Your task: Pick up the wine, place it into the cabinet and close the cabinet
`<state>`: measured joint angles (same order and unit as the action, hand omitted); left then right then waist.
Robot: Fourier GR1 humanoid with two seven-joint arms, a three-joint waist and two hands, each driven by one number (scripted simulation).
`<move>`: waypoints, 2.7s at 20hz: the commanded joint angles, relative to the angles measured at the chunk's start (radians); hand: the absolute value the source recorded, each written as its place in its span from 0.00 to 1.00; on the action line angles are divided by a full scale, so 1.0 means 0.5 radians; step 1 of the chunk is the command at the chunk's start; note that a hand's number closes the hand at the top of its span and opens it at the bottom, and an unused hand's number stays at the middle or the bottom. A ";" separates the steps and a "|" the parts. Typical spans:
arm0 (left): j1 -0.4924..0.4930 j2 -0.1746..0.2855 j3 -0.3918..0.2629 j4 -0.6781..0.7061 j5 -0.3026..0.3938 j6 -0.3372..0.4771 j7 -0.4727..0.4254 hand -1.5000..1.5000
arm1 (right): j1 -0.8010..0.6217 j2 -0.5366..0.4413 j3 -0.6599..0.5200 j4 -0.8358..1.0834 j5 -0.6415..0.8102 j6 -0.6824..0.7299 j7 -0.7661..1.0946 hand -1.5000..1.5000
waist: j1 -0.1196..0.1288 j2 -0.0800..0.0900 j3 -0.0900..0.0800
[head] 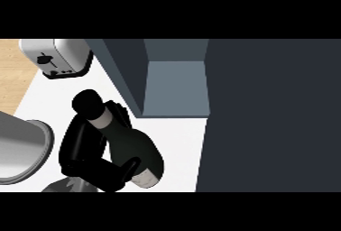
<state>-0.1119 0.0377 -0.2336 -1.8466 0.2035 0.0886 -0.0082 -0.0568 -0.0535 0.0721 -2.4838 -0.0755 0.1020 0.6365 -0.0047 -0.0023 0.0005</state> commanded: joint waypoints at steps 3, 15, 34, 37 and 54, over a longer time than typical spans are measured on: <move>-0.425 -0.073 -0.171 0.100 -0.045 0.403 0.209 1.00 | -0.021 0.035 0.123 -0.263 -0.042 -0.062 0.197 0.00 | -0.019 0.001 -0.001; -0.803 -0.075 -0.477 0.386 -0.108 0.967 0.223 1.00 | 0.051 0.033 0.036 -0.250 -0.079 -0.016 0.134 0.00 | -0.014 0.002 -0.001; -1.027 -0.075 -0.591 0.842 0.253 1.276 -0.170 1.00 | -0.144 -0.046 -0.137 -0.201 -0.241 -0.001 0.241 0.00 | -0.023 0.005 -0.001; -0.961 -0.075 -0.518 0.938 0.341 1.214 -0.353 1.00 | 0.071 0.007 -0.053 -0.315 -0.199 0.046 0.165 0.00 | -0.035 0.005 -0.001; -0.950 -0.075 -0.375 1.437 0.179 1.070 -0.734 1.00 | 0.128 0.044 0.022 -0.269 -0.100 0.060 0.046 0.00 | -0.016 0.004 -0.001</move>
<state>-0.5753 0.0003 -0.4541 -1.1683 0.3016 0.6272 -0.3338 -0.0646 -0.0513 0.0552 -2.4901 -0.0907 0.1280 0.6538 -0.0128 0.0000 0.0000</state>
